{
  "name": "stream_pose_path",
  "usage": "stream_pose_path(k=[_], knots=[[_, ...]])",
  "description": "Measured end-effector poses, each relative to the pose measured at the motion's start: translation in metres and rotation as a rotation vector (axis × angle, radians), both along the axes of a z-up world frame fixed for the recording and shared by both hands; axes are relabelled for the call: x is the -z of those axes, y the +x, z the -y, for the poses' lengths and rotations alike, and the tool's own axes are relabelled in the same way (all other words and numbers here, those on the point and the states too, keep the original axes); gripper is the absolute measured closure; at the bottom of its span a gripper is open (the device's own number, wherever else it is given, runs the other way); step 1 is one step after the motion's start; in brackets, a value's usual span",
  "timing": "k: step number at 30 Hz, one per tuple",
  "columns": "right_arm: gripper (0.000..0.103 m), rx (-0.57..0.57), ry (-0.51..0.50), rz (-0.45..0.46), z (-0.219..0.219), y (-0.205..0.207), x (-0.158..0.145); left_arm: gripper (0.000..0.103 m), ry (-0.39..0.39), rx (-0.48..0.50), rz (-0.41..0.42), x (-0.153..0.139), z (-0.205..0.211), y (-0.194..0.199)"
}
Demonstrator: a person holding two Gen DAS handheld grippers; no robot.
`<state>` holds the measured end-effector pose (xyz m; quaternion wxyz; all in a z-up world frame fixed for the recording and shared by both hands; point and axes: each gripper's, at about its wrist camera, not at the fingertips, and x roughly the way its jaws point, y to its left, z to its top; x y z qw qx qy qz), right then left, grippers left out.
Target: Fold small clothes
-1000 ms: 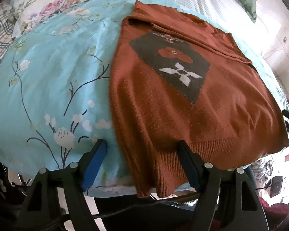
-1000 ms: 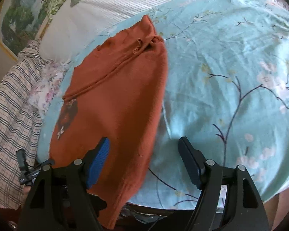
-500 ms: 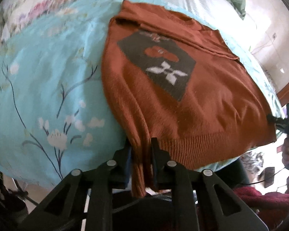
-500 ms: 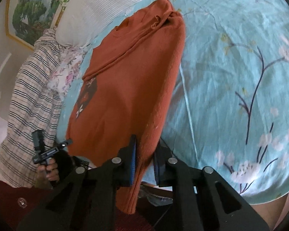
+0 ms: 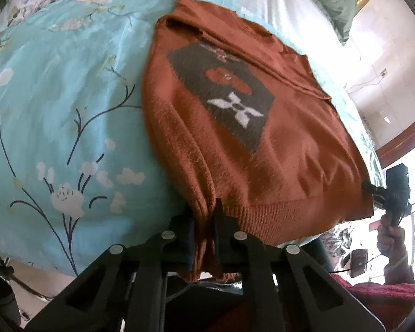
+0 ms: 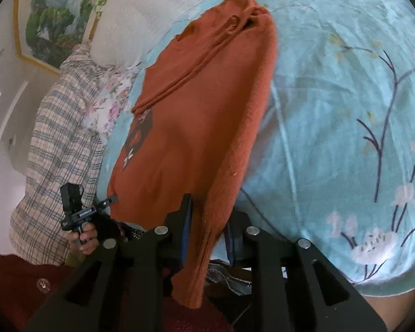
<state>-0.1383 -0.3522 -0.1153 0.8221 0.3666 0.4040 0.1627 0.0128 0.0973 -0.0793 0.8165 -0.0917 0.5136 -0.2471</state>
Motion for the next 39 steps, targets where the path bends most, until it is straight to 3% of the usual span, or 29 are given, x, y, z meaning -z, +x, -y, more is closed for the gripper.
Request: stream_pose_path(k=[2, 6, 12, 16, 21, 27, 33, 39], knots=[[0.094, 0.009, 0.023, 0.029, 0.001, -0.002, -0.006, 0.095, -0.019, -0.006, 0.02, -0.008, 0.002, -0.001], [0.095, 0.045, 0.103, 0.118, 0.012, -0.004, -0.022, 0.095, -0.118, -0.035, 0.115, -0.041, 0.0, -0.003], [0.095, 0.063, 0.095, 0.236, 0.02, 0.009, -0.065, 0.095, -0.194, -0.083, 0.212, -0.081, -0.001, 0.008], [0.095, 0.091, 0.057, 0.302, 0.032, 0.039, -0.095, 0.095, -0.212, -0.104, 0.292, -0.109, 0.006, 0.034], [0.095, 0.155, -0.045, 0.311, 0.057, 0.095, -0.121, 0.096, -0.147, -0.126, 0.39, -0.135, 0.026, 0.088], [0.095, 0.225, -0.168, 0.24, 0.087, 0.179, -0.129, 0.096, -0.047, -0.163, 0.452, -0.143, 0.055, 0.164], [0.095, 0.263, -0.233, 0.163, 0.107, 0.256, -0.114, 0.096, 0.023, -0.199, 0.42, -0.125, 0.071, 0.246], [0.095, 0.249, -0.293, 0.059, 0.115, 0.309, -0.081, 0.096, 0.111, -0.201, 0.366, -0.086, 0.089, 0.312]])
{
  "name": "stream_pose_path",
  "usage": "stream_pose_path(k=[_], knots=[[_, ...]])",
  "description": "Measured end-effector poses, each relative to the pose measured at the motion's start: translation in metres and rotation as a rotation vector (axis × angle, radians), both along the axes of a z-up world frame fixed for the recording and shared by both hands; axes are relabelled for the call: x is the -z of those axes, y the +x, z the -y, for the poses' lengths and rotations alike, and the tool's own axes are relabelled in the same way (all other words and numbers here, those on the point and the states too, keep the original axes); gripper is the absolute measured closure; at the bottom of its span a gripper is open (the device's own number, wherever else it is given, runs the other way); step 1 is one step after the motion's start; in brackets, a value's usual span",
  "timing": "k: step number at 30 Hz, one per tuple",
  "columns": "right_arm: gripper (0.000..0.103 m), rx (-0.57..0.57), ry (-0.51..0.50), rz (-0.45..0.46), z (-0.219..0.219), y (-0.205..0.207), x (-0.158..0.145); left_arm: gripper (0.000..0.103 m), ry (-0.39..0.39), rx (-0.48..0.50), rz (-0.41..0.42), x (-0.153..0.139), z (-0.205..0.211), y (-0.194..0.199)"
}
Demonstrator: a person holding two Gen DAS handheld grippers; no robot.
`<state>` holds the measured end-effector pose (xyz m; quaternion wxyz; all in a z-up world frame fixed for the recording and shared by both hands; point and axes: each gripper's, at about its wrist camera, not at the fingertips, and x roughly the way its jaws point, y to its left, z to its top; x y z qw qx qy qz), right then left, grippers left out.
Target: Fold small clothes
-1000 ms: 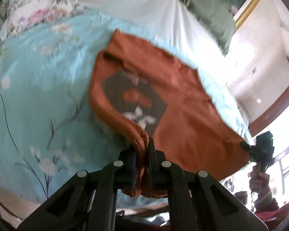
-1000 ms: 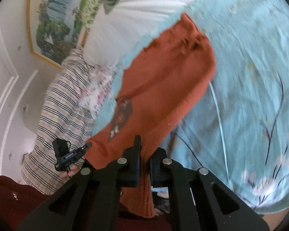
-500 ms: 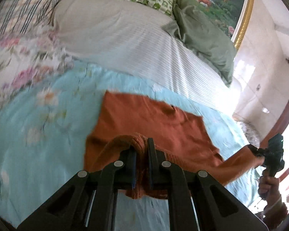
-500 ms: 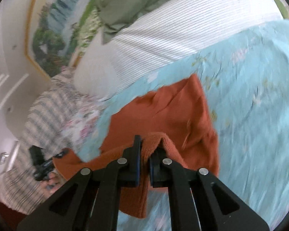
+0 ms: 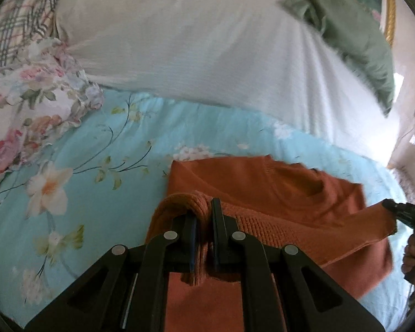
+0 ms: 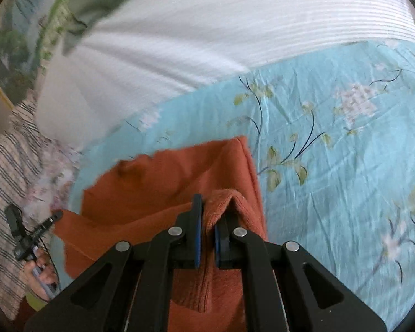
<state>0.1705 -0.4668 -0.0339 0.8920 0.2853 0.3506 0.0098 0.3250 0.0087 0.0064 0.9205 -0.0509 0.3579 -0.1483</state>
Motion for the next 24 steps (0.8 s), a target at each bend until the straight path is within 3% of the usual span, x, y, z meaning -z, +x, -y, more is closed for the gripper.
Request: stream_pose_path(k=[4, 7, 8, 10, 12, 14, 15, 19, 22, 24], knots=[[0.09, -0.01, 0.006, -0.071, -0.003, 0.02, 0.026, 0.094, 0.022, -0.025, -0.082, 0.036, 0.003, 0.032], [0.087, 0.004, 0.068, -0.065, 0.005, 0.015, 0.03, 0.089, 0.01, -0.039, -0.152, 0.057, -0.004, 0.04], [0.081, 0.019, 0.077, -0.054, 0.009, 0.009, 0.027, 0.088, -0.002, -0.038, -0.154, 0.057, -0.006, 0.037], [0.069, 0.064, 0.053, -0.006, 0.015, -0.014, 0.011, 0.069, -0.002, -0.042, -0.149, 0.053, -0.011, 0.025], [0.067, 0.081, 0.009, 0.035, 0.01, -0.033, -0.003, 0.062, 0.001, -0.032, -0.127, 0.045, -0.014, 0.004], [0.067, -0.002, -0.028, 0.061, -0.011, -0.042, -0.012, 0.062, 0.001, 0.017, -0.112, 0.039, -0.008, -0.021], [0.067, -0.105, -0.052, 0.05, -0.034, -0.041, -0.011, 0.062, 0.004, 0.054, -0.11, 0.037, -0.001, -0.033], [0.067, -0.382, -0.183, -0.049, -0.106, -0.027, 0.013, 0.062, 0.096, 0.23, -0.149, 0.054, 0.053, -0.068], [0.07, -0.432, -0.313, -0.124, -0.129, -0.013, 0.033, 0.062, 0.229, 0.255, -0.157, 0.071, 0.082, -0.068], [0.072, -0.409, -0.331, -0.125, -0.121, -0.002, 0.033, 0.059, 0.263, 0.259, -0.146, 0.073, 0.09, -0.059]])
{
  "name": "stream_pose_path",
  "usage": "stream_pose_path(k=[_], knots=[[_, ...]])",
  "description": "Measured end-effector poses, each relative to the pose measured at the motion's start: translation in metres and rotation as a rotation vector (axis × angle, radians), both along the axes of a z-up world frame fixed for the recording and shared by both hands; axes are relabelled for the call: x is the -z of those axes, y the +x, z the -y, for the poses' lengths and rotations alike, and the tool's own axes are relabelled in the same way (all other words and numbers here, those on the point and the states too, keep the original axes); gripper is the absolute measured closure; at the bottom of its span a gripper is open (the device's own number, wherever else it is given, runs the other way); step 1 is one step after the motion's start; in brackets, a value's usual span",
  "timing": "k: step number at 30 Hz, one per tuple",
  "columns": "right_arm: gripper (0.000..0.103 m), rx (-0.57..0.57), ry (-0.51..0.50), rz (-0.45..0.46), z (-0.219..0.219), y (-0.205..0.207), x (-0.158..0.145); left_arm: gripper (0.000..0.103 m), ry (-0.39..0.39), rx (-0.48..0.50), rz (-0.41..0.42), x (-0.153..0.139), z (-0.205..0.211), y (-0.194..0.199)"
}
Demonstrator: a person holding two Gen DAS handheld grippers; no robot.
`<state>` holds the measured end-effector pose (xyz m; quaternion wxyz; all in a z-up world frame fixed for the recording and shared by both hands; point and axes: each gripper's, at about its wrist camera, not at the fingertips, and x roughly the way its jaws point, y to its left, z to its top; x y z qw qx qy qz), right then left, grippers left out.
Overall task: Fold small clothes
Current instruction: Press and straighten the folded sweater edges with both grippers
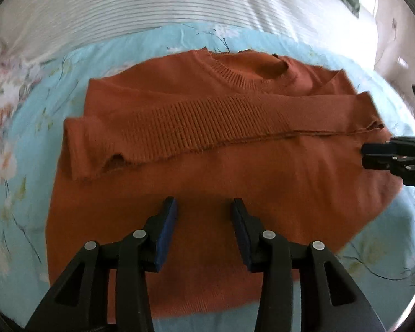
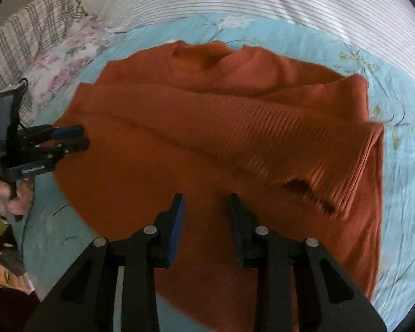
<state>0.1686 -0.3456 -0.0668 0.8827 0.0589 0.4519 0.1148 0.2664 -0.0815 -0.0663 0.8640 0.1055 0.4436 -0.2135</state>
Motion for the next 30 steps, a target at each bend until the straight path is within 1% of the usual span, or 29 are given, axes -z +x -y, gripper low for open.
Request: stream_pose_path(k=[1, 2, 3, 5, 6, 7, 9, 10, 12, 14, 15, 17, 18, 19, 21, 24, 27, 28, 30], knots=[[0.073, 0.016, -0.019, 0.005, 0.004, 0.005, -0.001, 0.059, 0.001, 0.0, -0.002, -0.001, 0.0, 0.005], [0.077, 0.039, -0.045, 0.01, 0.01, 0.012, -0.004, 0.059, 0.005, -0.003, -0.003, -0.002, 0.001, 0.014], [0.078, 0.058, -0.057, 0.015, 0.017, 0.019, -0.005, 0.059, 0.018, -0.015, 0.005, -0.003, 0.001, 0.024], [0.078, 0.132, -0.124, 0.04, 0.032, 0.034, -0.012, 0.058, 0.063, -0.059, 0.022, -0.005, 0.0, 0.047], [0.076, 0.176, -0.158, 0.054, 0.041, 0.04, -0.017, 0.058, 0.072, -0.076, 0.022, -0.006, -0.003, 0.06], [0.075, 0.23, -0.165, 0.075, 0.054, 0.046, -0.023, 0.059, 0.081, -0.118, 0.028, -0.01, -0.007, 0.077], [0.075, 0.344, -0.132, 0.12, 0.083, 0.052, -0.036, 0.061, 0.073, -0.174, 0.038, -0.017, -0.015, 0.099], [0.075, 0.389, -0.099, 0.133, 0.097, 0.053, -0.041, 0.063, 0.039, -0.207, 0.036, -0.024, -0.023, 0.115], [0.075, 0.48, -0.067, 0.155, 0.12, 0.052, -0.051, 0.063, -0.002, -0.252, 0.034, -0.034, -0.032, 0.131], [0.075, 0.521, -0.01, 0.161, 0.134, 0.048, -0.056, 0.062, 0.006, -0.316, 0.066, -0.044, -0.042, 0.139], [0.075, 0.525, 0.022, 0.16, 0.137, 0.043, -0.057, 0.058, 0.013, -0.349, 0.084, -0.048, -0.045, 0.142], [0.075, 0.51, 0.027, 0.161, 0.135, 0.032, -0.057, 0.05, -0.004, -0.388, 0.095, -0.054, -0.054, 0.137], [0.075, 0.495, 0.026, 0.159, 0.129, 0.026, -0.056, 0.044, -0.002, -0.397, 0.101, -0.054, -0.056, 0.131], [0.075, 0.476, 0.026, 0.152, 0.122, 0.019, -0.055, 0.041, 0.006, -0.41, 0.114, -0.054, -0.059, 0.122], [0.074, 0.449, 0.032, 0.135, 0.111, 0.003, -0.048, 0.039, 0.006, -0.415, 0.107, -0.052, -0.064, 0.11], [0.071, 0.407, 0.05, 0.119, 0.085, -0.014, -0.042, 0.038, -0.027, -0.421, 0.075, -0.046, -0.072, 0.074], [0.063, 0.375, 0.078, 0.11, 0.066, -0.035, -0.036, 0.037, -0.08, -0.42, 0.044, -0.041, -0.076, 0.038], [0.063, 0.369, 0.081, 0.104, 0.058, -0.037, -0.033, 0.037, -0.1, -0.421, 0.034, -0.038, -0.079, 0.02], [0.063, 0.361, 0.085, 0.086, 0.045, -0.044, -0.028, 0.036, -0.136, -0.421, 0.014, -0.032, -0.08, -0.002]])
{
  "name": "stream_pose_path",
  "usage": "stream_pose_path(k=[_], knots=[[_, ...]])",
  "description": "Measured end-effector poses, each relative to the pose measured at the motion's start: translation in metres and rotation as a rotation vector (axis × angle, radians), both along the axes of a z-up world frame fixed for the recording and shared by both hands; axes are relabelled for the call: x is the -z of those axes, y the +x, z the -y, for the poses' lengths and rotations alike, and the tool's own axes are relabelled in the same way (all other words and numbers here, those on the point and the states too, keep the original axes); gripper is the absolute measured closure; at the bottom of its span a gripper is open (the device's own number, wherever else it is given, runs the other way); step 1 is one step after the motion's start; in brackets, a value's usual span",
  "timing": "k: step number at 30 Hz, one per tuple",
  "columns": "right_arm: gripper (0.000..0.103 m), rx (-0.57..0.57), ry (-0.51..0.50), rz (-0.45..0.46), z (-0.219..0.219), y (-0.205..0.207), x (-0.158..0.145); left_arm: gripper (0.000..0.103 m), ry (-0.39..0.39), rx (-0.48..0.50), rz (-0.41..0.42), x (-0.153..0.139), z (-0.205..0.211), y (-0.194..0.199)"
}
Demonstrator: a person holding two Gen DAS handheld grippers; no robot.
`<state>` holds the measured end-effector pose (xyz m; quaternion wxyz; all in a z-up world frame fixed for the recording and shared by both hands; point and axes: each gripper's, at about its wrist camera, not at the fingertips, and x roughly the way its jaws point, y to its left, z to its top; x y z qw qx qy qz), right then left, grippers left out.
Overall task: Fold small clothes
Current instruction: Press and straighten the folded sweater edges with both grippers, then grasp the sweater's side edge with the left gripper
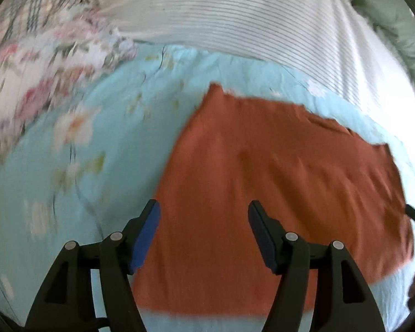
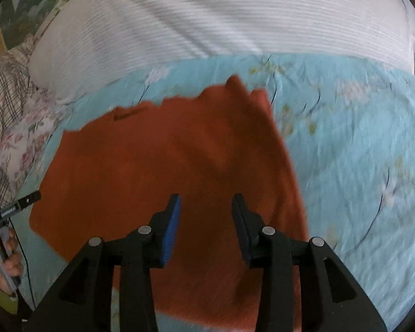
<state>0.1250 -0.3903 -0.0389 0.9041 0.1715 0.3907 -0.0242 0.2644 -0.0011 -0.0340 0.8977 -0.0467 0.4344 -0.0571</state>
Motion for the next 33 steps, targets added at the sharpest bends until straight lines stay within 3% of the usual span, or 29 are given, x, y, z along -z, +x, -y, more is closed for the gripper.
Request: stream_pose_path(k=[8, 11, 14, 26, 33], knots=[[0.059, -0.022, 0.041, -0.024, -0.028, -0.025, 0.011, 0.035, -0.128, -0.013, -0.078, 0.023, -0.009, -0.07], [0.053, -0.026, 0.055, -0.027, -0.036, -0.036, 0.012, 0.034, -0.161, -0.019, -0.106, 0.029, -0.012, -0.078], [0.053, -0.032, 0.066, -0.027, -0.041, -0.044, 0.01, 0.034, -0.188, -0.027, -0.125, 0.032, -0.014, -0.085], [0.046, -0.059, 0.1, -0.021, -0.056, -0.069, 0.008, 0.028, -0.327, -0.09, -0.141, 0.041, -0.029, -0.074], [0.045, -0.06, 0.114, -0.018, -0.058, -0.066, 0.008, 0.027, -0.332, -0.134, -0.115, 0.044, -0.03, -0.052]])
